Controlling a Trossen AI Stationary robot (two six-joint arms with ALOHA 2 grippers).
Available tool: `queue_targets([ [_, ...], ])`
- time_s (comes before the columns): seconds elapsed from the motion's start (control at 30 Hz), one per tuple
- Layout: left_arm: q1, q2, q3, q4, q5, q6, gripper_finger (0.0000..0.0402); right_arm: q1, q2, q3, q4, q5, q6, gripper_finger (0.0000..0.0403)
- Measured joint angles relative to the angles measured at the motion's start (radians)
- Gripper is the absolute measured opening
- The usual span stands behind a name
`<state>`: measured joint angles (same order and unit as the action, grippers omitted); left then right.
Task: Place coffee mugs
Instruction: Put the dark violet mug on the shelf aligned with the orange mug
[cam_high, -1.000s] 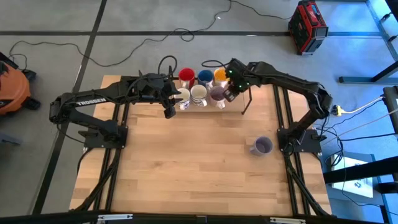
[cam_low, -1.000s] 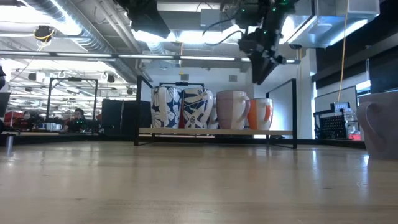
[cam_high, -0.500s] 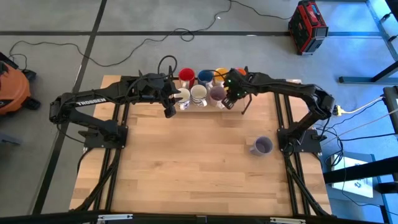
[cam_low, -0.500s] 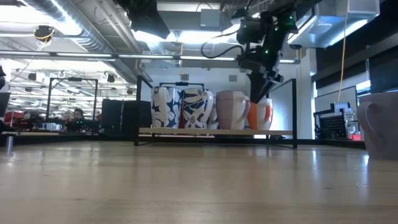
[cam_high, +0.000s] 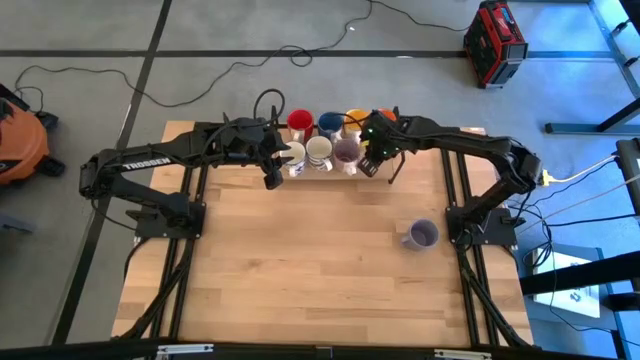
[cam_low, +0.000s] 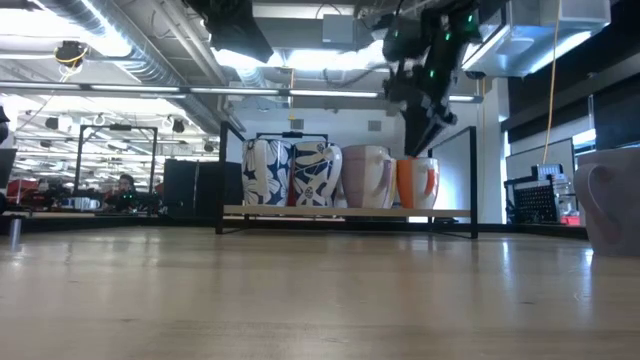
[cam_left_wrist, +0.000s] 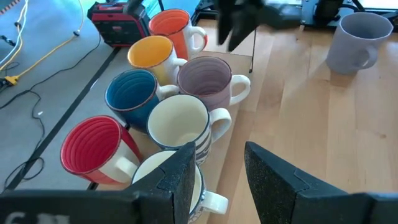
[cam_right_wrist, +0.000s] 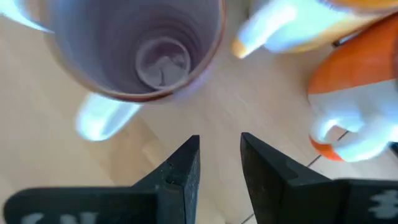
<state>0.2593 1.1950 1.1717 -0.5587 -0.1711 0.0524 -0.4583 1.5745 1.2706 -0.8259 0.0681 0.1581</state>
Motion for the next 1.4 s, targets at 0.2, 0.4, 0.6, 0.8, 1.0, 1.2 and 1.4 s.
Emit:
queue_targets([
  [0.2,-0.018,0.000,0.000,0.004,0.007,-0.024,0.0133,0.137,-0.142,0.024,-0.129,-0.010,0.081,0.0101],
  [0.4,-0.074,0.010,0.000,0.016,0.013,-0.049,0.0133,0.324,-0.274,0.025,-0.217,-0.001,0.298,0.0101],
  [0.6,-0.135,0.035,-0.002,0.038,0.025,-0.052,0.0133,0.484,-0.320,0.025,-0.399,0.055,0.575,0.0141],
  [0.8,-0.176,0.087,0.001,0.098,0.033,-0.102,0.0133,0.650,-0.344,0.024,-0.569,0.087,0.754,0.0205],
  [1.0,-0.221,0.122,0.000,0.116,0.035,-0.153,0.0133,0.797,-0.389,0.025,-0.591,0.096,0.834,0.0225],
  [1.2,-0.259,0.142,0.000,0.152,0.017,-0.227,0.0133,0.953,-0.456,-0.028,-0.589,0.149,0.985,0.0225],
  [1.4,-0.307,0.141,0.000,0.155,-0.049,-0.323,0.0133,1.097,-0.517,-0.161,-0.540,0.149,1.124,0.0225],
])
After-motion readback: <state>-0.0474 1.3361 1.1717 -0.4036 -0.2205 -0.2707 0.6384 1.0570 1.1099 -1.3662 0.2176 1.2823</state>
